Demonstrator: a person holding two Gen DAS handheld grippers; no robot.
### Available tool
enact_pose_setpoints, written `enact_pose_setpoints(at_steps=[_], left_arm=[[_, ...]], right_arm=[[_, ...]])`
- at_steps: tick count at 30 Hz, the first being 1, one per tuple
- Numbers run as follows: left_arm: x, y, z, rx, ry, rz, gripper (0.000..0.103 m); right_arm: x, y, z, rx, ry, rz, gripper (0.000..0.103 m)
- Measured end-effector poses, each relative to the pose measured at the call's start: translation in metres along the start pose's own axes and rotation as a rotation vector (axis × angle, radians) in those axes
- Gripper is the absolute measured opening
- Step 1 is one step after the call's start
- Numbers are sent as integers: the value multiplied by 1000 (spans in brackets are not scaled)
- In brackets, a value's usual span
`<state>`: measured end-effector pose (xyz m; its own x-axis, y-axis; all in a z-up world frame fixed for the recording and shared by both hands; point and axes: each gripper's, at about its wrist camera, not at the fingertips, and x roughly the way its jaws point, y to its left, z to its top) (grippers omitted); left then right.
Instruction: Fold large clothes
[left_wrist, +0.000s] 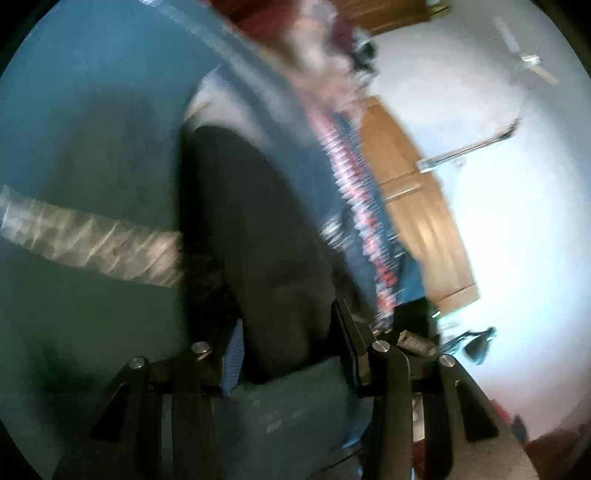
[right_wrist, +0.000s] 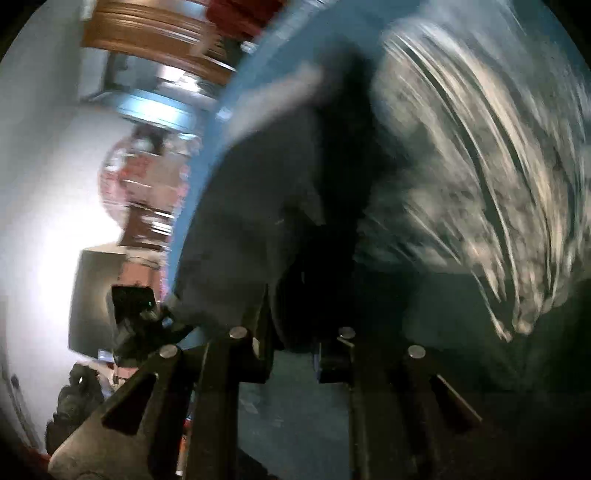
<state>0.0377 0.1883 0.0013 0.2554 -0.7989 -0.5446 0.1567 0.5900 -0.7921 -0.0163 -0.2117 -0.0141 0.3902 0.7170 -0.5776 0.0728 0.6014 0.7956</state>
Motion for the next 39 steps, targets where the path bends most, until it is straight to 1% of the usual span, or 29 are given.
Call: enact_pose_setpoints(at_steps=[1,2,3,4,5,6,7,9,12,16,17,20,22,24,25,26,27,28,29,30,31,32,33,34,35,37,38,39], left_arm=[[13,19,-13,-22,27,29,47],[15,28,-23,1,-6,15,49],[13,26,-25,25,-25,3,50],[13,21,-21,17,-21,14,48],[16,13,-19,38,-14,31,48],[17,10,-19,57,-5,47,48],[18,7,-19,63,-1,50,48],[17,7,-18,55,-6,35,48],[18,3,-23,61,-25,44,48],[24,-4,-34,76,-49,71,48],[24,-6,-38,79,-58,75,49],[23,-5,-46,102,-82,87,49],[20,-2,-46,93,-95,82,49],[18,-2,-47,92,-98,76,49],[17,-1,-45,86,-95,66,49],[14,1,-44,77,-91,55,49],[11,4,-44,70,-83,46,49],[10,5,-43,72,-75,44,49],[10,5,-43,77,-65,45,49],[10,4,-43,84,-58,49,49],[10,4,-43,88,-53,51,50],[10,4,-43,87,-53,51,50],[7,3,-44,81,-49,57,50],[5,-1,-44,72,-48,68,50],[-3,-5,-46,68,-51,78,49],[-24,-17,-52,99,-80,96,49],[-34,-22,-55,126,-99,124,50],[-41,-27,-57,153,-110,164,50]], right_arm=[[4,-15,-4,39,17,37,15],[5,-28,-7,76,12,86,14],[5,-28,-8,70,2,86,14],[5,-22,-6,47,-1,59,14],[6,-13,-5,6,0,13,14],[8,0,-4,-78,5,-61,15],[10,5,-5,-116,7,-91,15],[13,12,-4,-177,17,-131,15],[14,15,2,-197,31,-148,15],[21,39,19,-330,30,-283,13],[26,43,25,-338,41,-291,12],[35,40,31,-316,52,-286,12],[42,43,29,-309,45,-293,12],[46,54,26,-324,25,-325,12],[45,58,24,-325,19,-328,12],[41,59,24,-310,11,-314,12],[31,50,25,-252,-3,-261,14],[23,41,24,-218,-8,-233,17],[17,29,25,-169,-14,-208,26],[14,12,24,-93,-8,-156,29],[13,5,24,-59,-9,-125,30],[10,3,23,-39,-11,-113,31],[4,11,21,-60,-21,-154,36],[-5,23,19,-104,-39,-206,38],[-22,42,13,-184,-93,-300,40],[-45,66,4,-271,-210,-421,42],[-49,80,1,-318,-253,-443,41],[-42,94,-1,-377,-269,-445,39]])
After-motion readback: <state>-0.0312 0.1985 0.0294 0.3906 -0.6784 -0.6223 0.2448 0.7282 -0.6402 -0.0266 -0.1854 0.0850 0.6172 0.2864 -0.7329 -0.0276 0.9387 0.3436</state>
